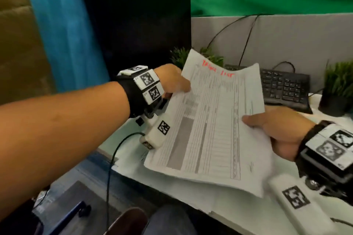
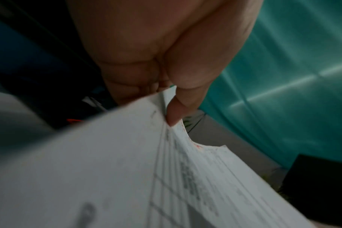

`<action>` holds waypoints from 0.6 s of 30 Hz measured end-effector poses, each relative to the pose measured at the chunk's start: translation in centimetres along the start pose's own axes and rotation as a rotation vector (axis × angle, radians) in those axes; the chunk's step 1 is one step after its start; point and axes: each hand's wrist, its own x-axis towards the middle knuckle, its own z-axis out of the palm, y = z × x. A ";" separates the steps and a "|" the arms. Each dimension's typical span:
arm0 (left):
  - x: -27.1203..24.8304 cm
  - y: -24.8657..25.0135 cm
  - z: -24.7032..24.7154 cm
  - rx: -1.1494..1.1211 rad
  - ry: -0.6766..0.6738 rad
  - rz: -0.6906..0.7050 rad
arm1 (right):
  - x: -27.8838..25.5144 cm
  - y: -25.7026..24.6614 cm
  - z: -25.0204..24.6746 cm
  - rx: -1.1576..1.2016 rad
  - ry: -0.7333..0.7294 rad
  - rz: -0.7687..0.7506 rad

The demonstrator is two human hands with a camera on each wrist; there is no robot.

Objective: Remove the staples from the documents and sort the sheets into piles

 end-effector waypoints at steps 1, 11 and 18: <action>0.1 -1.5 0.5 0.064 -0.021 -0.018 | 0.3 1.0 0.7 -0.020 -0.010 0.047; -0.7 -9.5 3.7 0.481 -0.165 -0.246 | 1.7 4.7 5.3 -0.454 -0.021 0.186; -1.2 -10.2 5.3 0.420 -0.107 -0.283 | -0.4 3.7 6.2 -1.122 -0.194 0.069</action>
